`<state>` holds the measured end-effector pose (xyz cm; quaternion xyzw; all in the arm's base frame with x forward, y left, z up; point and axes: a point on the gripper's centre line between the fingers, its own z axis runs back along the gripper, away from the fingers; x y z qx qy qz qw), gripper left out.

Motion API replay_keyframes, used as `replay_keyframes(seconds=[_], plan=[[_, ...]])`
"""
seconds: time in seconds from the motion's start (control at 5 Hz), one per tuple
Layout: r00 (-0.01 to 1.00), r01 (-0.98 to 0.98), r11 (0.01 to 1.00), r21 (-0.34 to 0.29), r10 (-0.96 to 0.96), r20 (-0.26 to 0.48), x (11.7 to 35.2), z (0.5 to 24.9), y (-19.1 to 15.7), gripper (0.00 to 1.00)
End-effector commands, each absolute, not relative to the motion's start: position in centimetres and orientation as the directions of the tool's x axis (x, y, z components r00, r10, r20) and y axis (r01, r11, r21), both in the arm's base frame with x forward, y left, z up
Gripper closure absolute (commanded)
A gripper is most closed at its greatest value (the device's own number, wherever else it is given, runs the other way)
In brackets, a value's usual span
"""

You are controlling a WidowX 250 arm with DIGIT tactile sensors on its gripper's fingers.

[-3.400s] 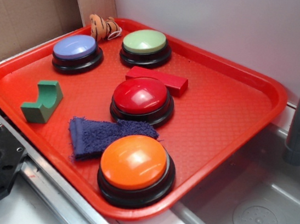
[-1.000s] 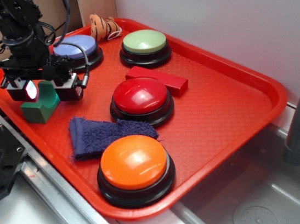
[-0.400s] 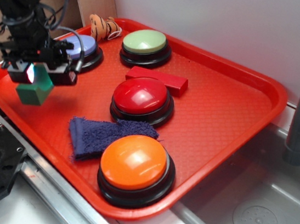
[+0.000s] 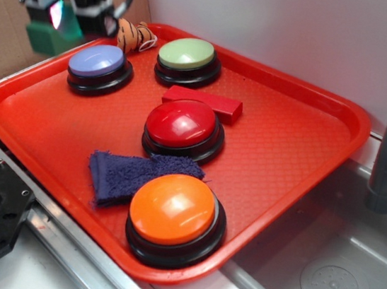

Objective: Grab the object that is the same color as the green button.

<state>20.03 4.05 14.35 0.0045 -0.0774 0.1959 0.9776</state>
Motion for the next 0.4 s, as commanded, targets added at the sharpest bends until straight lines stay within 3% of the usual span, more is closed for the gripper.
replay_keyframes(seconds=[0.0,0.2], plan=[[0.92,-0.269,0.959,-0.088,0.283,0.272,20.05,21.2,1.4,1.0],[0.907,-0.323,0.944,-0.066,0.329,0.261,20.0,20.54,1.95,1.0]])
